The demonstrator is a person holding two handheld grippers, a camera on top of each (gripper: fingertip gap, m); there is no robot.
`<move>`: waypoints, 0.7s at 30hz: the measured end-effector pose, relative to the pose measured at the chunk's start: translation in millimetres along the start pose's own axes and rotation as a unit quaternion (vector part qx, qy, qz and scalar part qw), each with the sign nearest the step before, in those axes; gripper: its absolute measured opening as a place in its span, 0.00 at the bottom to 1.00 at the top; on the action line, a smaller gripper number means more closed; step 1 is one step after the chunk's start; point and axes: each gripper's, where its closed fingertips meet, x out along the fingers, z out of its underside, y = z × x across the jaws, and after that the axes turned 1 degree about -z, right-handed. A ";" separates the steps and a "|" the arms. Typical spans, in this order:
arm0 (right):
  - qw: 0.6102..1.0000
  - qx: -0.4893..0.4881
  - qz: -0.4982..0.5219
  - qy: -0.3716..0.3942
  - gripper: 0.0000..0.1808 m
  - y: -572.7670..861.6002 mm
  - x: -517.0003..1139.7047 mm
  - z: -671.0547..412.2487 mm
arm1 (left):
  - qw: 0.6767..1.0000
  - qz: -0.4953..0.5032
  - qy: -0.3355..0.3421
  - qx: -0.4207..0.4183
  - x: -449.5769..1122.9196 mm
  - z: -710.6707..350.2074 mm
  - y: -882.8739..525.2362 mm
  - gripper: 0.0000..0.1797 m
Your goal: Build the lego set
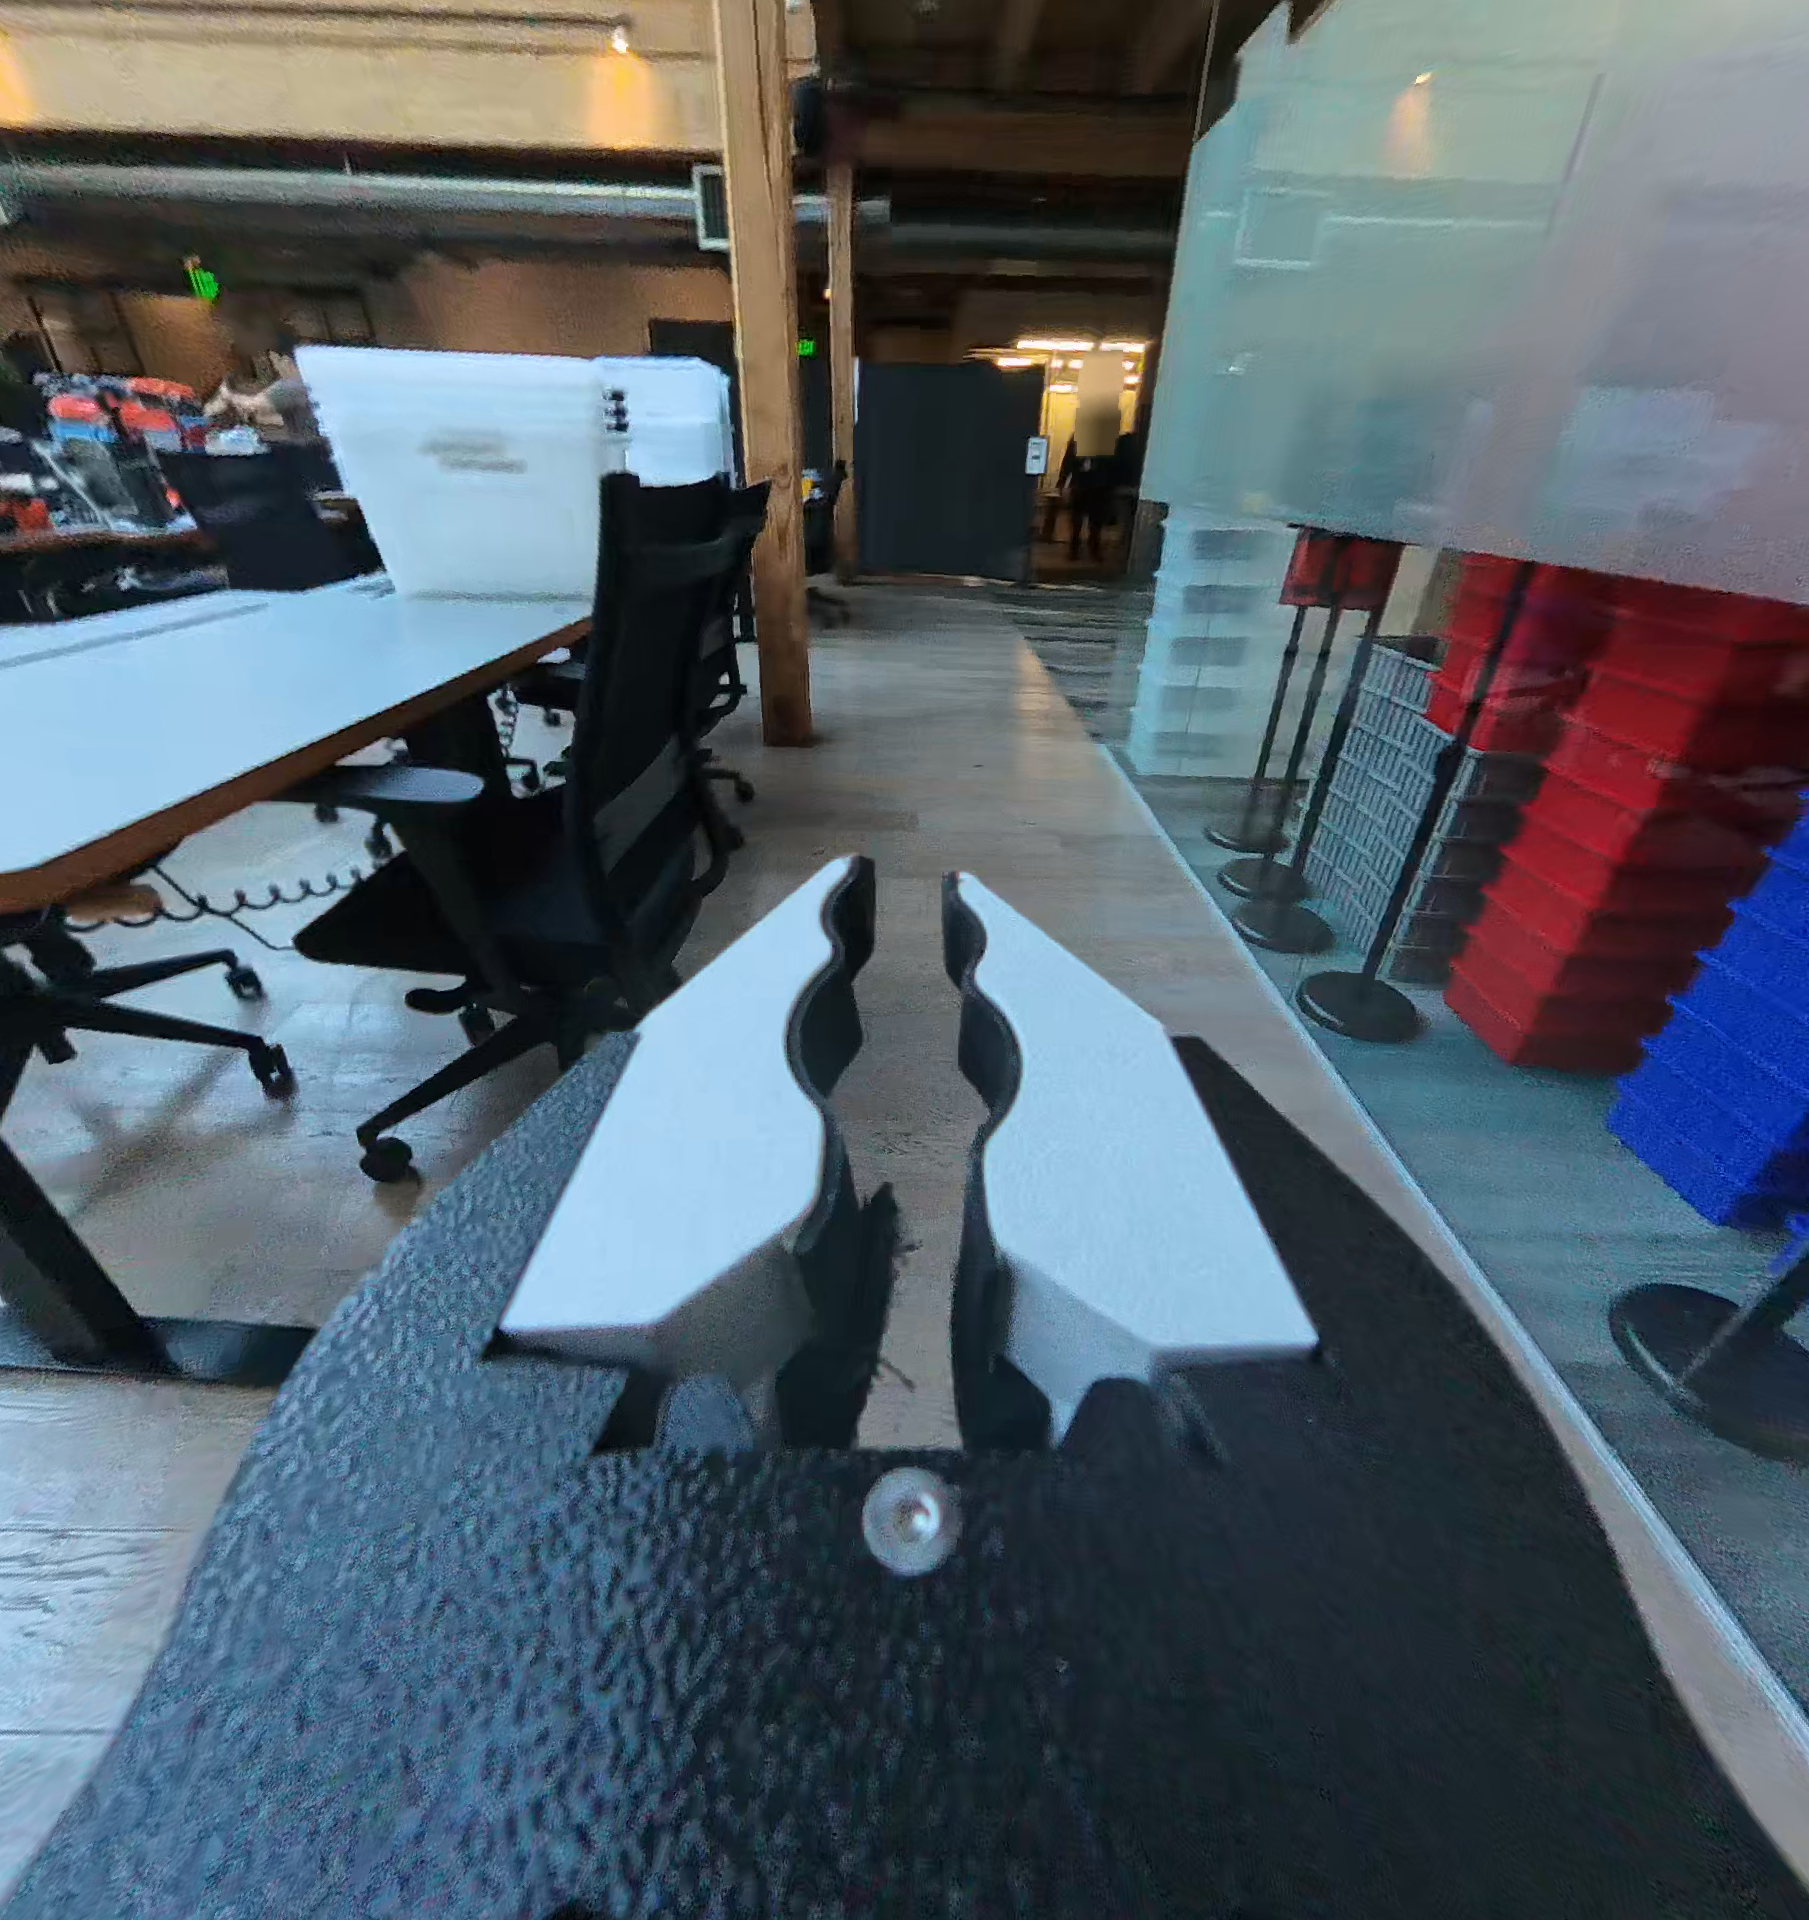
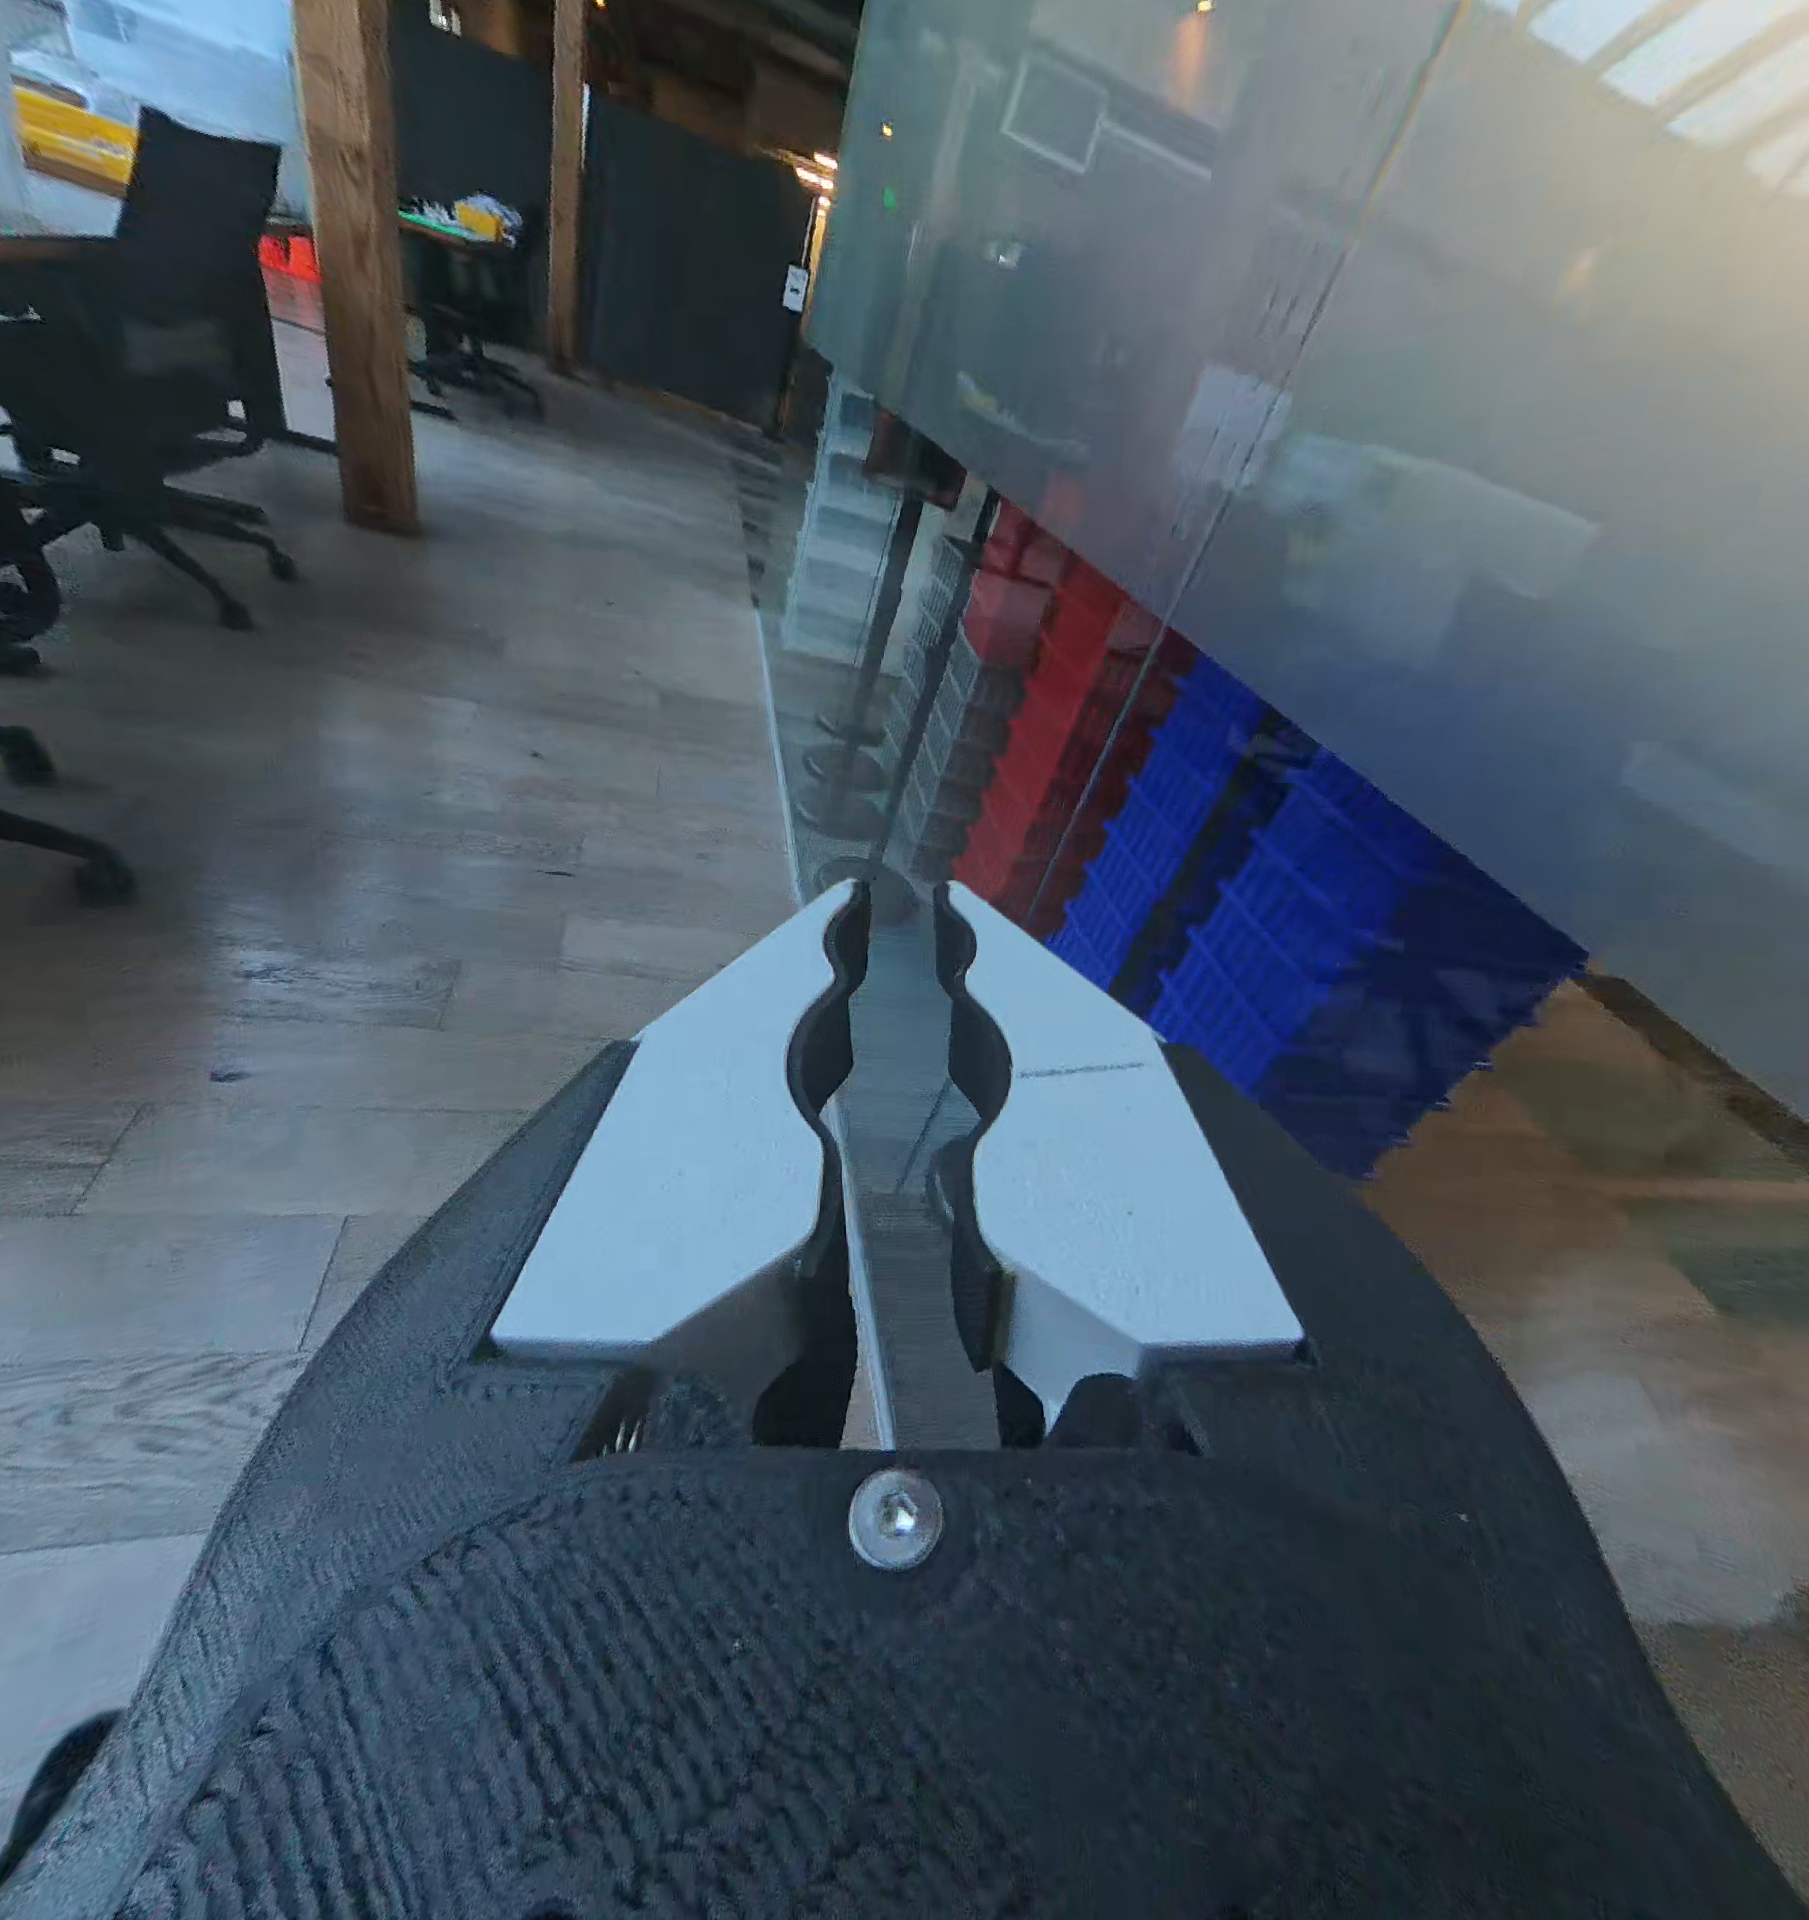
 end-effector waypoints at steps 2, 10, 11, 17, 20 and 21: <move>1.000 0.005 -0.010 -0.016 0.06 -18.6 86.9 -11.5 | 0.999 0.002 -0.038 -0.011 71.1 13.3 -6.9 0.05; 0.984 0.014 -0.158 0.079 0.10 -192.8 442.5 -144.0 | 0.995 0.021 -0.091 0.033 328.3 32.8 -51.9 0.00; 0.981 0.024 -0.170 0.092 0.10 -217.8 486.3 -157.4 | 0.995 0.017 -0.092 0.034 360.6 38.3 -59.6 0.00; 0.964 0.048 -0.223 0.138 0.15 -337.9 723.9 -206.7 | 0.992 0.039 -0.089 0.083 582.8 63.9 -77.1 0.04; 0.959 0.037 -0.260 0.102 0.16 -370.9 818.0 -211.2 | 0.989 0.057 -0.129 0.048 716.8 72.0 -67.2 0.06; 0.959 0.030 -0.263 0.100 0.17 -375.1 848.3 -213.1 | 0.986 0.084 -0.139 0.036 760.9 75.4 -53.8 0.06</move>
